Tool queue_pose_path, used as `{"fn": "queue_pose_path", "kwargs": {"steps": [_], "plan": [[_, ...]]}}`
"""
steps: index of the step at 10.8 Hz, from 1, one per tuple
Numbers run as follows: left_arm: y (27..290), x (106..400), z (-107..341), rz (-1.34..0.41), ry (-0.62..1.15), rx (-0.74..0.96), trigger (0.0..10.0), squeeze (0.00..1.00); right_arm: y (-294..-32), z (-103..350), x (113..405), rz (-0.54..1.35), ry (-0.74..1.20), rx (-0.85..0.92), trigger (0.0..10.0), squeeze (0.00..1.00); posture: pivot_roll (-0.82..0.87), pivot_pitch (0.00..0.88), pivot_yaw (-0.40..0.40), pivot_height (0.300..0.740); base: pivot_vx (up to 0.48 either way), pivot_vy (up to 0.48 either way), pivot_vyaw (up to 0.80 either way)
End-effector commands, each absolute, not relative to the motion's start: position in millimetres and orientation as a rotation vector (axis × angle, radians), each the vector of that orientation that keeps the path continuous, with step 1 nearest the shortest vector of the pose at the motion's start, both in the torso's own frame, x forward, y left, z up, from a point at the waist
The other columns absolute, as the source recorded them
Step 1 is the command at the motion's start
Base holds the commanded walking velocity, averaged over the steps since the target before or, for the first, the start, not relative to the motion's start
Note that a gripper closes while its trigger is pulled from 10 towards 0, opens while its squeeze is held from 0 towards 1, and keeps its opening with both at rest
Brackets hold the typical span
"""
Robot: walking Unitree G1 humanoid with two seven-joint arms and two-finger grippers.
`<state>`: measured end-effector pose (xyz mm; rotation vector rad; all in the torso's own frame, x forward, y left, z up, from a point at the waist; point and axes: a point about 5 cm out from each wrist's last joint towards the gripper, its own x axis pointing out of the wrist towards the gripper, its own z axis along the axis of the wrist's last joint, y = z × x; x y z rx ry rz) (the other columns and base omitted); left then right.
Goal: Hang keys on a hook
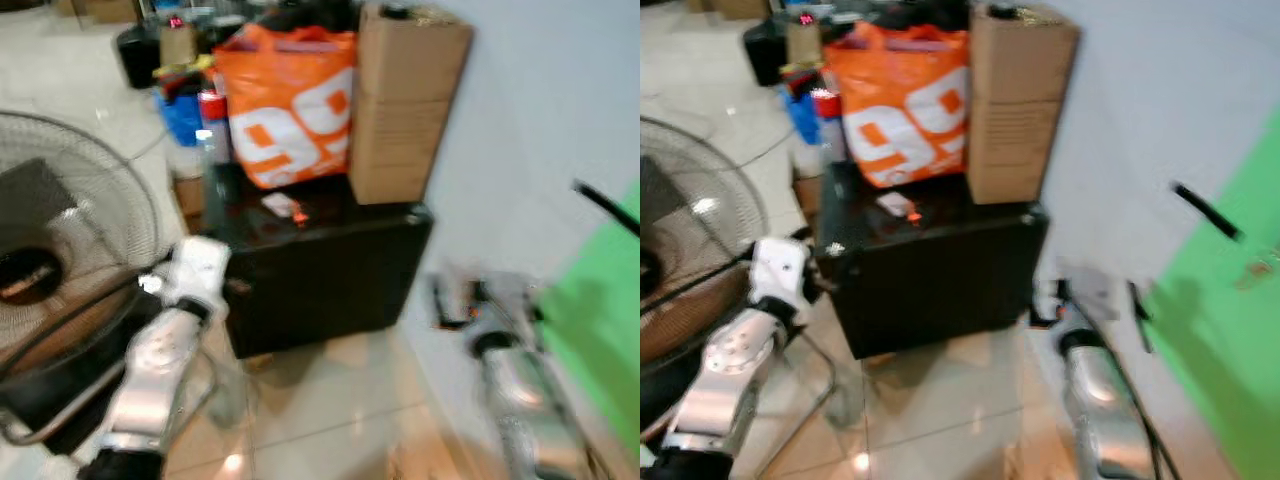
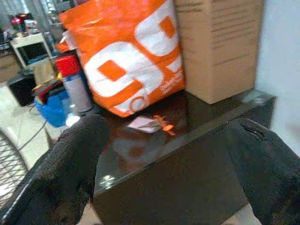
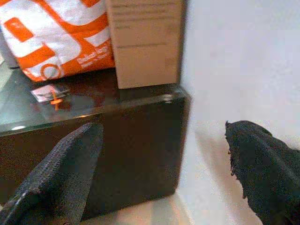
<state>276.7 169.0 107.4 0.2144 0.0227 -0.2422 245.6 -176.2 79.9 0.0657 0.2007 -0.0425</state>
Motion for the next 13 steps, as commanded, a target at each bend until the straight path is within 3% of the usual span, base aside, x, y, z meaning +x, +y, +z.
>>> {"fn": "queue_pose_path", "kwargs": {"steps": [1,13], "plan": [[176,277,105,-0.229,0.042,0.223,10.0,0.31,-169,83,249,-0.015,0.196,0.088,10.0,0.0,0.04,0.0,-0.007,0.74,0.39,0.0,0.0],[176,270,107,-0.237,0.03,0.247,10.0,0.31,-170,86,259,-0.002,0.207,0.086,10.0,0.0,0.06,0.0,-0.051,0.74,0.436,0.0,0.0]]}}
